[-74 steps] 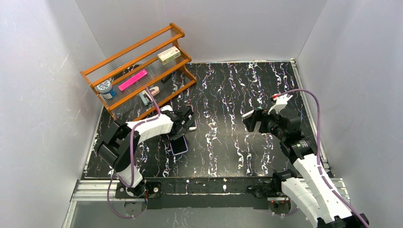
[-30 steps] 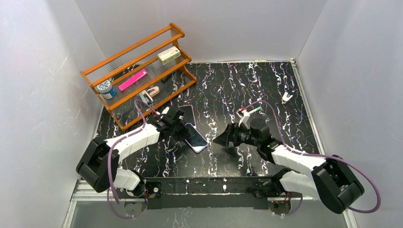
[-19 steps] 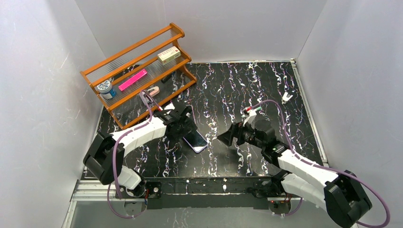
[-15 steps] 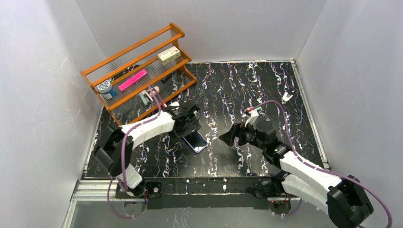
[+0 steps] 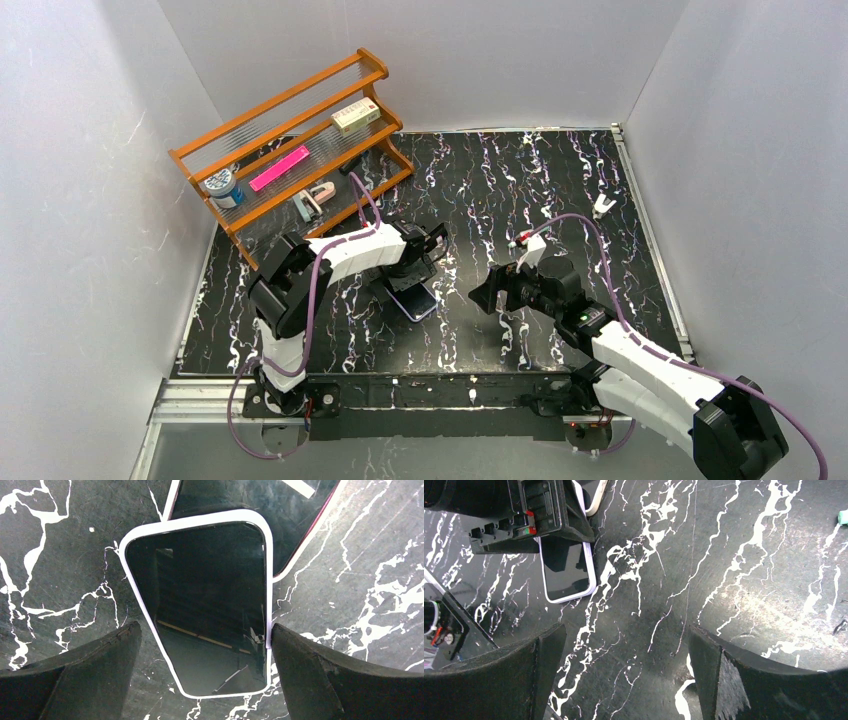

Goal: Take the phone out of the phone case
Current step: Pick up the phone at the center of the board.

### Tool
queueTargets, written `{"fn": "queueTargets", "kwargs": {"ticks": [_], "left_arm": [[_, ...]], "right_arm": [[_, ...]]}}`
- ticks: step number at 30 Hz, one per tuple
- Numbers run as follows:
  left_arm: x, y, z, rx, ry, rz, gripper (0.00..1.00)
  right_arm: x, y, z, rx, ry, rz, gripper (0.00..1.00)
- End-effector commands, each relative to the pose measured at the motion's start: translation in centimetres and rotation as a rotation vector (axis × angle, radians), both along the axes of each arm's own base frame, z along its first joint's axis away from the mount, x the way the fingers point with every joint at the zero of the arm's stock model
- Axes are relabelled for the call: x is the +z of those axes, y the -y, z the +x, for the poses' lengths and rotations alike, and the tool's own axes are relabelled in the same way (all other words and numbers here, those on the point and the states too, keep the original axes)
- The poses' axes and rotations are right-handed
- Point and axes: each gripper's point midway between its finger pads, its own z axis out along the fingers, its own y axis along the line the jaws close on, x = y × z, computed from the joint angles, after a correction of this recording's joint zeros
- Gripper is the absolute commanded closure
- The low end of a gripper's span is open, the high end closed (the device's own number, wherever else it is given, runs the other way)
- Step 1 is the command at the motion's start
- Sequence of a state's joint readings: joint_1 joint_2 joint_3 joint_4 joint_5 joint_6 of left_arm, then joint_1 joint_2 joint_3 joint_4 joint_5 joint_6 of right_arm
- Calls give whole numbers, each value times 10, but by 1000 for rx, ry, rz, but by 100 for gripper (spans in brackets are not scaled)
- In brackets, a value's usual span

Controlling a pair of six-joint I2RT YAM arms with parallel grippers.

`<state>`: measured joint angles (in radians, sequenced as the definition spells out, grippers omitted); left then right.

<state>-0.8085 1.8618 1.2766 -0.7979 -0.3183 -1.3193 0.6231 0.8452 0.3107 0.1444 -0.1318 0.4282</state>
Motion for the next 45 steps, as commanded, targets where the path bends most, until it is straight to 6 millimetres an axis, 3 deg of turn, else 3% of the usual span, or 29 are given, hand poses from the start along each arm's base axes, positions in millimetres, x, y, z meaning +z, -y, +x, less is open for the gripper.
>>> {"fn": "queueTargets", "kwargs": {"ticks": [1,7,12,25,30,34,45], "left_arm": [[-3,-12,-2,32,-9,74,2],[-19,-13,-8,67,-24,64,5],[-25,-6,-14,82,-22,-19,21],[21,13,-6,73,117,-256,74],[36,18,-4,68,181,-352,89],[46,24,-4,62,212,-418,94],[66,34,2,65,278,-517,96]], "right_arm": [[16,-3,7,17,63,-12,1],[15,-6,5,44,58,-13,1],[15,-14,2,99,48,-10,1],[18,-46,-9,210,-33,154,2],[18,-60,-14,262,-74,231,5],[18,-70,-15,292,-106,276,8],[19,-99,-18,378,-159,344,21]]}}
